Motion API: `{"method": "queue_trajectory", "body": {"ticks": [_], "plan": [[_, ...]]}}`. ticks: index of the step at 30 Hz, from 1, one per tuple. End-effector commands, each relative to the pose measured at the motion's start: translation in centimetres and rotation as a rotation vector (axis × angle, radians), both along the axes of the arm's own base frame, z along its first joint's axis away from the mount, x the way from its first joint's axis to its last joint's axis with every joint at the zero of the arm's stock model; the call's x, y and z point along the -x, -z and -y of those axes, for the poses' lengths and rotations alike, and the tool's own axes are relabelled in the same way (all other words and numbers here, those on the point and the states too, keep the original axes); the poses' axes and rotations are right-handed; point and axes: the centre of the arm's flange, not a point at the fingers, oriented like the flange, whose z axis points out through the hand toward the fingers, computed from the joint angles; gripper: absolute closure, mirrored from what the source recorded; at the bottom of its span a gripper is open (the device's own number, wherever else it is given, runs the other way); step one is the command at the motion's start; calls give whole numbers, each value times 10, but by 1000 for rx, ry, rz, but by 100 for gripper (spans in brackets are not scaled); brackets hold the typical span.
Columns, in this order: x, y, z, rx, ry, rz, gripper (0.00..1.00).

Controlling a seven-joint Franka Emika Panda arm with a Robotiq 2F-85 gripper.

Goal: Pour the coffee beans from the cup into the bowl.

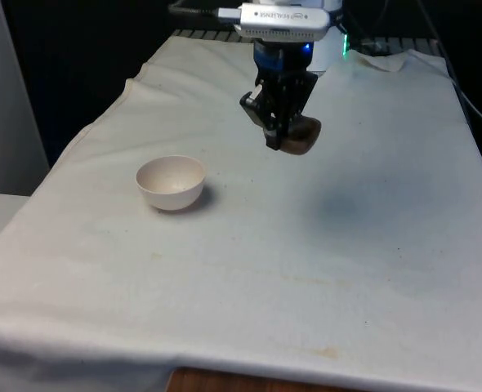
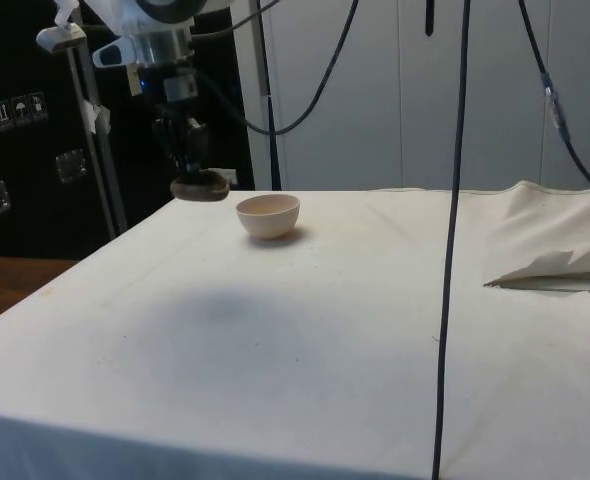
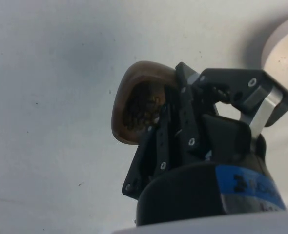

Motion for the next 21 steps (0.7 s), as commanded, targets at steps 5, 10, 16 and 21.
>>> {"method": "queue_trajectory", "body": {"ticks": [5, 10, 16, 21], "plan": [[0, -11, 11, 20, 30, 1, 100], [-1, -13, 16, 16, 41, 2, 100], [-1, -22, 29, 41, 70, 6, 100], [-1, -24, 36, 51, 84, 9, 100]]}}
